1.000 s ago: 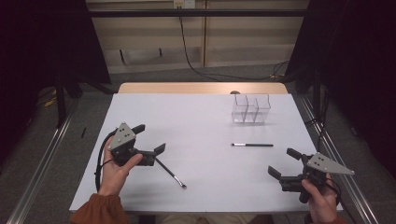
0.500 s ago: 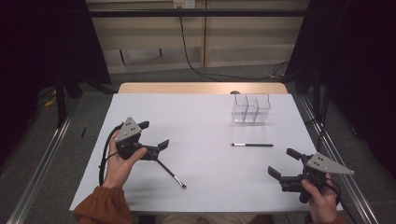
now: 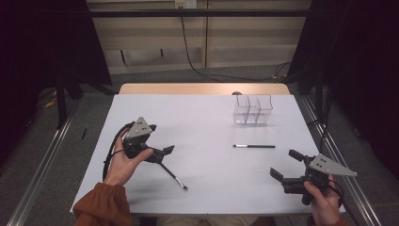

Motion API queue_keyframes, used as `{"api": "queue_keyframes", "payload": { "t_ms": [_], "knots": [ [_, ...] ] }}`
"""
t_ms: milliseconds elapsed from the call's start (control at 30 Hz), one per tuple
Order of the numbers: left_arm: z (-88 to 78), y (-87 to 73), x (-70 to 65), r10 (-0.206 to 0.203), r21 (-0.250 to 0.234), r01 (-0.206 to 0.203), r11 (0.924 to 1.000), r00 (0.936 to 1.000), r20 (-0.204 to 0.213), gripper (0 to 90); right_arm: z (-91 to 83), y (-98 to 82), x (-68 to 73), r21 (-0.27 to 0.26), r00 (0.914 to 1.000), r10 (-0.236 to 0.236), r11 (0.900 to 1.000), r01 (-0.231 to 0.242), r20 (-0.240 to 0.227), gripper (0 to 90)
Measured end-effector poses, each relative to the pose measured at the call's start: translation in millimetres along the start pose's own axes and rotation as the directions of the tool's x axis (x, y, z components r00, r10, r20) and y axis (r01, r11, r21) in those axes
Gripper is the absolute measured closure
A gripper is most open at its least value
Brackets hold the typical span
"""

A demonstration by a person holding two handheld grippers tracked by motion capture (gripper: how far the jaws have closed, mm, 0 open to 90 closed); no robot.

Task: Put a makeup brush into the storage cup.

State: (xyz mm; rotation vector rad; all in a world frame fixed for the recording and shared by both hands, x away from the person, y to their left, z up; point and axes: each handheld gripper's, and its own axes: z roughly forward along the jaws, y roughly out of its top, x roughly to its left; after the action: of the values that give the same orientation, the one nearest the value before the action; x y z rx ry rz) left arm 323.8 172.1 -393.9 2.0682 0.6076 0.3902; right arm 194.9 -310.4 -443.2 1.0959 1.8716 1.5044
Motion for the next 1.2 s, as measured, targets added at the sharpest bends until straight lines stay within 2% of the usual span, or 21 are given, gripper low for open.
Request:
{"api": "queue_keyframes", "payload": {
  "t_ms": [233, 300, 367, 400, 433, 467, 500, 600, 700, 767, 833, 933, 1033, 1100, 1133, 1167, 1200],
  "knots": [
    [2.2, 2.2, 0.7, 0.031, 0.098, -0.036, 0.9946, 0.9985, 0.046, 3.8, 0.2, 0.0, 0.2, 0.0, 1.0, 0.002, 1.0, -0.002, 0.001, 0.0],
    [2.5, 1.6, 0.8, 0.025, 0.103, -0.03, 0.9942, 0.9987, 0.044, 3.8, 0.1, 0.1, 0.4, 0.001, 1.0, 0.001, 1.0, -0.001, 0.0, 0.0],
    [1.2, 1.2, 3.0, 0.037, 0.136, -0.045, 0.9897, 0.9977, 0.057, 3.8, 0.1, 0.0, 0.3, 0.001, 1.0, 0.002, 1.0, -0.002, 0.0, 0.0],
    [1.7, 0.5, 2.8, 0.026, 0.136, -0.034, 0.9902, 0.9979, 0.059, 3.8, 0.2, 0.0, 0.1, 0.001, 1.0, 0.002, 1.0, -0.002, 0.001, 0.0],
    [1.4, 0.2, 3.8, 0.038, 0.15, -0.047, 0.9876, 0.9974, 0.061, 3.8, 0.2, 0.0, 0.1, 0.0, 1.0, 0.001, 1.0, -0.001, 0.001, 0.0],
    [1.6, -0.3, 3.7, 0.03, 0.159, -0.04, 0.9865, 0.9974, 0.065, 3.8, 0.2, 0.0, 0.3, 0.001, 1.0, 0.002, 1.0, -0.002, 0.001, 0.0],
    [0.9, -0.1, 5.2, 0.047, 0.177, -0.059, 0.9825, 0.9965, 0.069, 3.8, 0.2, 0.0, 0.3, 0.003, 1.0, 0.001, 1.0, -0.001, 0.0, 0.0],
    [0.4, -0.3, 7.3, 0.05, 0.209, -0.064, 0.9759, 0.9962, 0.072, 3.9, 0.4, 0.0, 0.3, 0.002, 1.0, 0.002, 1.0, -0.002, -0.001, 0.0],
    [0.1, -0.5, 10.3, 0.033, 0.231, -0.052, 0.9716, 0.9958, 0.086, 3.9, 0.6, 0.0, 0.4, 0.003, 1.0, -0.003, 1.0, 0.003, -0.004, 0.0],
    [0.5, -1.3, 11.2, 0.034, 0.242, -0.052, 0.9688, 0.9962, 0.081, 4.0, 0.7, 0.0, 0.6, 0.007, 1.0, -0.003, 1.0, 0.003, -0.005, 0.0],
    [1.4, -1.4, 12.4, 0.029, 0.265, -0.057, 0.9625, 0.9937, 0.108, 4.4, 0.6, -0.1, 0.5, 0.007, 1.0, -0.003, 1.0, 0.003, -0.004, 0.0],
    [4.0, -1.5, 12.4, 0.035, 0.307, -0.076, 0.9487, 0.9899, 0.137, 4.5, 0.8, -0.1, 0.6, 0.007, 1.0, -0.002, 1.0, 0.002, -0.005, 0.0],
    [7.0, -1.9, 11.2, 0.043, 0.349, -0.101, 0.9315, 0.9842, 0.172, 4.9, 0.9, 0.0, 0.8, 0.009, 1.0, -0.003, 1.0, 0.003, -0.006, 0.0],
    [9.9, -2.9, 9.8, 0.038, 0.385, -0.108, 0.9164, 0.9819, 0.186, 5.1, 0.9, 0.0, 0.7, 0.009, 1.0, -0.003, 1.0, 0.003, -0.005, 0.0],
    [12.5, -3.6, 8.7, 0.042, 0.417, -0.126, 0.9003, 0.9778, 0.205, 5.2, 1.0, -0.1, 0.3, 0.011, 1.0, -0.007, 1.0, 0.007, -0.006, 0.0],
    [12.5, -3.6, 8.7, 0.042, 0.417, -0.126, 0.9003, 0.9778, 0.205, 5.3, 1.0, -0.1, 0.3, 0.011, 1.0, -0.007, 1.0, 0.007, -0.006, 0.0],
    [13.7, -3.9, 8.5, 0.044, 0.427, -0.132, 0.8945, 0.9765, 0.211, 5.3, 1.1, -0.2, 0.3, 0.011, 0.9999, -0.01, 1.0, 0.01, -0.006, 0.0]
  ]
}}
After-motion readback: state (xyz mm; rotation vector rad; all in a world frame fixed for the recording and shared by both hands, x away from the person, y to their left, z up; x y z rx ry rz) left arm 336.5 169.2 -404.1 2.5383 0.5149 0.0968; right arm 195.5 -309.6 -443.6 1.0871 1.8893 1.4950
